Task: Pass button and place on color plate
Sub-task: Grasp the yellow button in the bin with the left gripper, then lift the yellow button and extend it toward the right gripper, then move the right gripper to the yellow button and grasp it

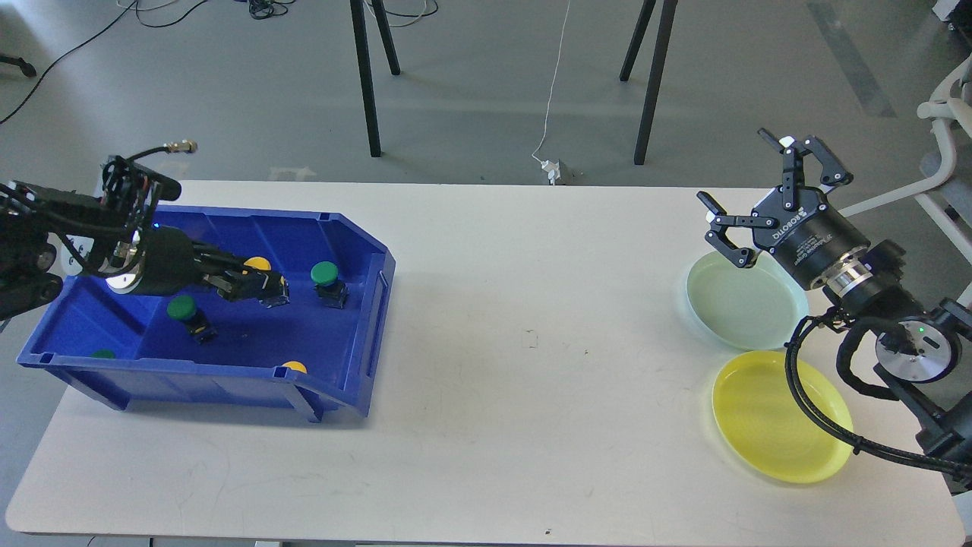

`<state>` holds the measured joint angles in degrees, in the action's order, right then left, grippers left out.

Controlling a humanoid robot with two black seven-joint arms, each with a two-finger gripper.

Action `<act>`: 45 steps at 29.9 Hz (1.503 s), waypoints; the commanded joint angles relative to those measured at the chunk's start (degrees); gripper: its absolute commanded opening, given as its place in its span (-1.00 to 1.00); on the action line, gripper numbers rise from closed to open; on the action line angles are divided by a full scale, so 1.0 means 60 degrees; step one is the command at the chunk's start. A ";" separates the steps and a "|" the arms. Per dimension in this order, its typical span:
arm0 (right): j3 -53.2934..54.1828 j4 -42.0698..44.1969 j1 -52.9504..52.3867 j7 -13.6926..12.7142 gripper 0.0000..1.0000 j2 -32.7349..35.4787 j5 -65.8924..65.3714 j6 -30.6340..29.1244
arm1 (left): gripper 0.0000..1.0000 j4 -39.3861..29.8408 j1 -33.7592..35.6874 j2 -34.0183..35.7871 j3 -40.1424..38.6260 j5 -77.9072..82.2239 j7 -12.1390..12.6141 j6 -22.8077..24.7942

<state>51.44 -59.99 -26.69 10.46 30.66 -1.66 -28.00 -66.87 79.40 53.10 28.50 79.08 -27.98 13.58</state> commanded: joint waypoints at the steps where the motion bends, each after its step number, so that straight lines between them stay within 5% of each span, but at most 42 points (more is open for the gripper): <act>1: 0.0698 -0.0021 0.0199 -0.0001 1.00 -0.0114 0.0013 0.0000 | -0.98 -0.1932 0.0581 0.1591 -0.1610 -0.0172 -0.0004 0.0869; 6: 0.1227 -0.0474 0.0419 0.0014 1.00 -0.0027 0.0013 0.0000 | -0.98 -0.3808 0.0464 0.2020 -0.3006 -0.2597 -0.0004 0.0930; 9: 0.1300 -0.1191 0.0828 -0.0001 1.00 0.0265 -0.0031 0.0000 | -0.98 -0.4016 0.0405 0.0955 -0.3255 -0.4300 -0.0004 0.0464; 14: 0.0905 -0.2830 0.1647 -0.0030 1.00 0.1379 -0.0483 0.0000 | -0.97 -0.3183 -0.0370 -0.1667 -0.3328 -0.5020 -0.0004 -0.1075; 22: 0.0409 -0.4649 0.2792 -0.0147 1.00 0.1922 -0.1905 0.0000 | -0.98 -0.1118 -0.1732 -0.4337 -0.3402 -0.5212 -0.0004 -0.1590; 45: -0.0926 -0.3405 0.1474 0.0364 1.00 -0.0890 -0.1906 0.0000 | -0.98 -0.0969 -0.2363 -0.4514 -0.4251 -0.5388 -0.0004 -0.1531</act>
<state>45.38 -81.29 -17.87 11.54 26.69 -13.14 -28.00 -72.59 65.34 25.97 3.10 46.84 -28.00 4.38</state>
